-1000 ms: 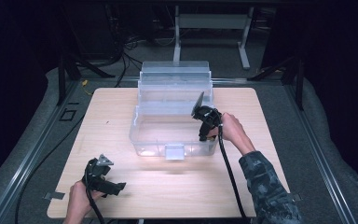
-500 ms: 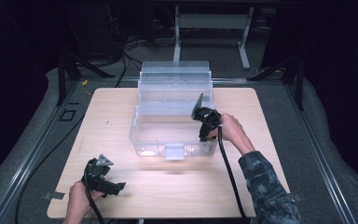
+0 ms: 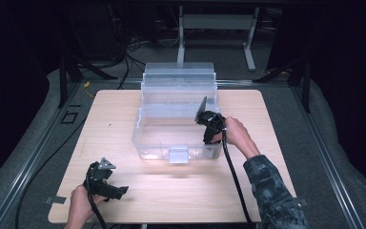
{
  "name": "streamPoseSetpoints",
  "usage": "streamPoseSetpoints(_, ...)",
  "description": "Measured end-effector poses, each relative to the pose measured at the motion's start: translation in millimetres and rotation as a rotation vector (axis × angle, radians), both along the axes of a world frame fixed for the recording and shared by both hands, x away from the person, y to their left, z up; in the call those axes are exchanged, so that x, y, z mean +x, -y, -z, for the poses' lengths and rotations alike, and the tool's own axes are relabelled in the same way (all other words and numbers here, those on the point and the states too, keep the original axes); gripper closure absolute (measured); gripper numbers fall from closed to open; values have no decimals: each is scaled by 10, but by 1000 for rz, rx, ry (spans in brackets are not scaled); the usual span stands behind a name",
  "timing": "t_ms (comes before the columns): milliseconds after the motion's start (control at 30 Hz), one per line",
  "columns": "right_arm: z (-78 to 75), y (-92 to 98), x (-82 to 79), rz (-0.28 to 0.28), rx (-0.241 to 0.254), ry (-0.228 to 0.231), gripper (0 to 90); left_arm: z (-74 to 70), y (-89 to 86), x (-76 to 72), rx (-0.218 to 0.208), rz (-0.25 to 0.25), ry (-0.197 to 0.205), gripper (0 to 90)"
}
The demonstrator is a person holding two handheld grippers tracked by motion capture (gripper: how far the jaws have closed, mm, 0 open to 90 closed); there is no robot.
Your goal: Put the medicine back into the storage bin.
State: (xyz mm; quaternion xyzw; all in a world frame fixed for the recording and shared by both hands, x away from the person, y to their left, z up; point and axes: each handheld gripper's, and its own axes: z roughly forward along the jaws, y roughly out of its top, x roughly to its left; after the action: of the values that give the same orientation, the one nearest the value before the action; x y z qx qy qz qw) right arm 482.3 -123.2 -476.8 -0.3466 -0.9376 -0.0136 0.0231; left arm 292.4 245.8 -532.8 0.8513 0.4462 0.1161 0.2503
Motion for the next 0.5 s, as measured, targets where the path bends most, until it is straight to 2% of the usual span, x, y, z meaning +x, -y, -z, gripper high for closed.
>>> streamPoseSetpoints(167, -29, 19, -7, -2, 10, 14, 433, -6, -7, -2, -5, 0, 4, 9)
streamPoseSetpoints(200, -70, 47, -17, 4, 41, 36, 415, -8, -10, -3, -8, -5, 4, 9)
streamPoseSetpoints(233, -70, 47, -17, 4, 41, 36, 415, -8, -10, -3, -8, -5, 4, 8)
streamPoseSetpoints(267, -129, 80, -37, 12, 87, 62, 383, -8, -12, 0, -8, -5, 6, 8)
streamPoseSetpoints(300, -129, 80, -37, 12, 87, 62, 383, -8, -12, 0, -8, -5, 6, 8)
streamPoseSetpoints(333, -193, 111, -59, 24, 121, 95, 363, -17, -14, 3, -7, -2, 3, 8)
streamPoseSetpoints(367, -193, 111, -59, 24, 121, 95, 363, -17, -14, 3, -7, -2, 3, 8)
streamPoseSetpoints(400, -259, 150, -81, 33, 152, 126, 316, -29, -13, 2, -11, -11, 8, 8)
streamPoseSetpoints(433, -259, 150, -81, 33, 152, 126, 316, -29, -13, 2, -11, -11, 8, 8)
streamPoseSetpoints(467, -316, 188, -106, 42, 187, 154, 299, -58, -21, 9, -13, -7, 16, 8)
streamPoseSetpoints(500, -316, 188, -106, 42, 187, 154, 299, -58, -21, 9, -13, -7, 16, 7)
